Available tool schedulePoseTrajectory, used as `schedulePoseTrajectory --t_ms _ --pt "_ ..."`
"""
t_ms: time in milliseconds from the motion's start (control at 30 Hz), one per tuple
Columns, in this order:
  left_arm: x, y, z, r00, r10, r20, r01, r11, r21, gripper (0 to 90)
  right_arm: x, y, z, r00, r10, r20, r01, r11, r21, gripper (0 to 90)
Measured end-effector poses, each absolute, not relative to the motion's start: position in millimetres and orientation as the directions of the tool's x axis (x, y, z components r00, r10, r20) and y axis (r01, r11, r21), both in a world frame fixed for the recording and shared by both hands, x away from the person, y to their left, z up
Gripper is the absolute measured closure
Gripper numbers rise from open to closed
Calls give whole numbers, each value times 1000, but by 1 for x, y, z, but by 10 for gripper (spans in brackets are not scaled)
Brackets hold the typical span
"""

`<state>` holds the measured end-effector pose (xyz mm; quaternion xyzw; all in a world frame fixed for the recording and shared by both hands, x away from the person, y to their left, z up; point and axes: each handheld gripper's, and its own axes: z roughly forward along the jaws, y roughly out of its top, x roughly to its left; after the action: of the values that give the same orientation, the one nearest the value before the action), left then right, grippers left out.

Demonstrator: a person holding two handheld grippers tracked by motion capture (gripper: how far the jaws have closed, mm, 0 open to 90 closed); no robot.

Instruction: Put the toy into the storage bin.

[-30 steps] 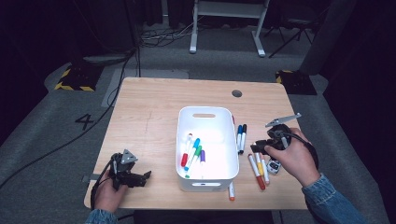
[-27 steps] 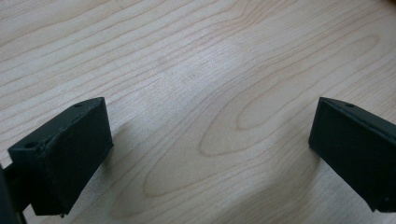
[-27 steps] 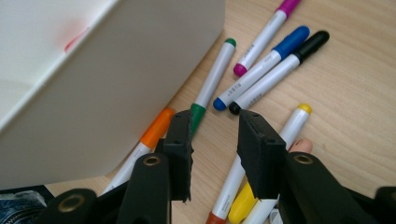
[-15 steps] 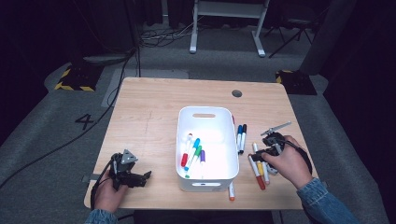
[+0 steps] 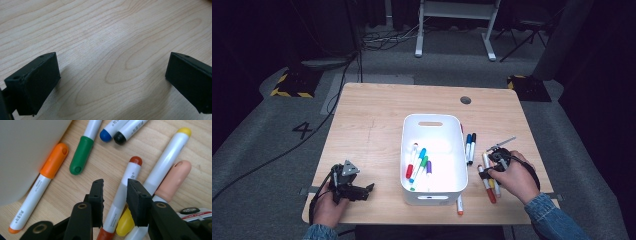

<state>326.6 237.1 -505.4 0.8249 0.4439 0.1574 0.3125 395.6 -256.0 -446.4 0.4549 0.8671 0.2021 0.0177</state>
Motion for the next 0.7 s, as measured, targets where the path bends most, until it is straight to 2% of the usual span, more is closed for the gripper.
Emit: schedulePoseTrajectory --t_ms 433,700 --pt "327 237 -505 557 831 -18 634 -411 655 0 387 -251 -463 -593 788 166 786 522 332 676" --pt "327 237 -505 557 831 -18 634 -411 655 0 380 -243 -464 -582 798 159 795 517 316 747"
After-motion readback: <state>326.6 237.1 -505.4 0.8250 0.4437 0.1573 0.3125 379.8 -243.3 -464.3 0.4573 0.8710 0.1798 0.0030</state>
